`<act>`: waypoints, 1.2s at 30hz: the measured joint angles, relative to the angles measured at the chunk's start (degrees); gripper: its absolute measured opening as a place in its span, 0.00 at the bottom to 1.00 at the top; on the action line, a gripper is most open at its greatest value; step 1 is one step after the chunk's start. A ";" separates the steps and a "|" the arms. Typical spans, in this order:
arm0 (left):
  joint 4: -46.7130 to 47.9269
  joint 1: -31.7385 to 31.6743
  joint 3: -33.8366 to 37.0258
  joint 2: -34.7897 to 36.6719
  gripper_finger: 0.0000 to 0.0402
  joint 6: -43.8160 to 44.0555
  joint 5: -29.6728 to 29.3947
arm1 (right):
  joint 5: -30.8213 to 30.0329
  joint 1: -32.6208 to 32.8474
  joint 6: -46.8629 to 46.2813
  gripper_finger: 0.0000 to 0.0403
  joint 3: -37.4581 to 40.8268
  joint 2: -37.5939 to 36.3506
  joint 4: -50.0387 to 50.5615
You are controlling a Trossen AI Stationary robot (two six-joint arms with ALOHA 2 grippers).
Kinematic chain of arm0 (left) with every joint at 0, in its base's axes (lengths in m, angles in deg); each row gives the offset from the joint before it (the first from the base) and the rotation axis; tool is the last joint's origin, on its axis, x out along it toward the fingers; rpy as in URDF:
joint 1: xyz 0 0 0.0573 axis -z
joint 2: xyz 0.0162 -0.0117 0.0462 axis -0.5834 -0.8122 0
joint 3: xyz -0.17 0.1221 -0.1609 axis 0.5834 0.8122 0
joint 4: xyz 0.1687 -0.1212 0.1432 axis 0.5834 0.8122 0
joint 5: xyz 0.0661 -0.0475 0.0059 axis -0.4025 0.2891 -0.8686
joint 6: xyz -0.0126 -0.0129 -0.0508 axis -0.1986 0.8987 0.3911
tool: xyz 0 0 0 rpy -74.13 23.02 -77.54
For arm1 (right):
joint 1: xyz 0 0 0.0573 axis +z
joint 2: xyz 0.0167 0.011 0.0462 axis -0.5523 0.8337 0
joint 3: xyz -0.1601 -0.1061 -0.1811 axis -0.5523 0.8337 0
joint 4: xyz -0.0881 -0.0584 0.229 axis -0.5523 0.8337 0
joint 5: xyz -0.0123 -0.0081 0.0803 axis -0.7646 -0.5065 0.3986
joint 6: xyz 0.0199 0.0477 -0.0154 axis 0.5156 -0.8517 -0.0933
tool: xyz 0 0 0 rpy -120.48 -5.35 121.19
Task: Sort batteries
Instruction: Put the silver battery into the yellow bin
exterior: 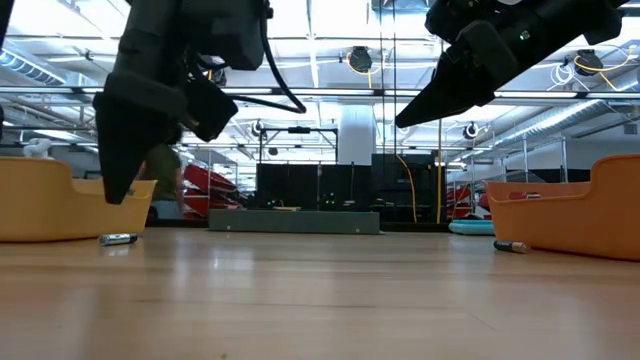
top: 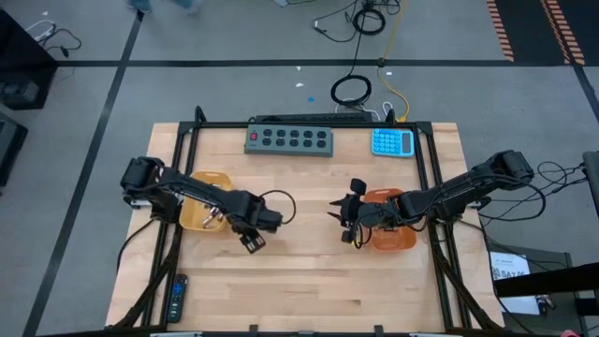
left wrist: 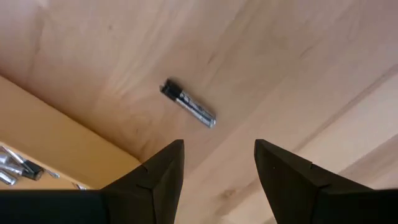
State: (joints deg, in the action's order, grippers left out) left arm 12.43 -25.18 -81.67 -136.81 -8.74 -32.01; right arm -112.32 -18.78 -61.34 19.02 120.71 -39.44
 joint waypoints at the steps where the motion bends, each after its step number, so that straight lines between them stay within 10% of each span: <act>1: -0.35 -0.20 -0.02 0.00 0.51 -0.01 -0.59 | 0.00 -0.02 0.00 0.30 0.00 0.00 0.00; 36: -8.65 -1.95 7.74 -0.52 0.39 -0.88 -2.02 | 0.00 -0.01 0.46 0.30 0.07 0.02 -0.04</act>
State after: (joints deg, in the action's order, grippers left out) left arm 3.77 -27.13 -73.94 -137.33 -9.62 -34.03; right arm -112.32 -18.79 -60.88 19.09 120.73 -39.48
